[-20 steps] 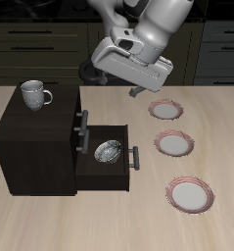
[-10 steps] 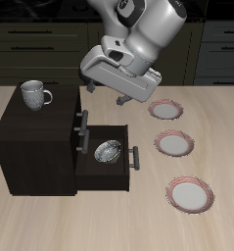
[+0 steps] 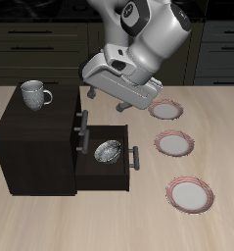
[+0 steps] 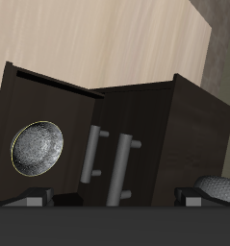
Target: Open the top drawer
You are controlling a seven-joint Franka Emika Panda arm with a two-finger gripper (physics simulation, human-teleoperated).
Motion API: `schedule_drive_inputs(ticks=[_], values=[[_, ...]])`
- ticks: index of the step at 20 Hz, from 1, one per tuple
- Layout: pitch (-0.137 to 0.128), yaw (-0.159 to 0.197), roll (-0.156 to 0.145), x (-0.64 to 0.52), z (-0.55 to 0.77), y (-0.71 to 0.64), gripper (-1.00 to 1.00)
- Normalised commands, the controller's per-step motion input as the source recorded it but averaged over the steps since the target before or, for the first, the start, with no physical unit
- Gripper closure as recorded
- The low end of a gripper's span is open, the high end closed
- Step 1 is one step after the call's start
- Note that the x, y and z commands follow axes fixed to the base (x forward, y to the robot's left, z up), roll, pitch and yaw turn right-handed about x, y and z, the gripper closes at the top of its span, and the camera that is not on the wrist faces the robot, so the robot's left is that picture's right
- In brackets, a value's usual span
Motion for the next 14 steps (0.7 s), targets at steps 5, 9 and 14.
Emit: schedule_drive_inputs(ticks=[5, 9, 14], values=[[0.015, 0.015, -0.021, 0.08, -0.06, -0.02, -1.00], [0.024, 0.019, -0.040, 0.09, -0.17, -0.05, -1.00], [0.021, 0.024, -0.009, 0.04, -0.23, 0.06, -1.00]])
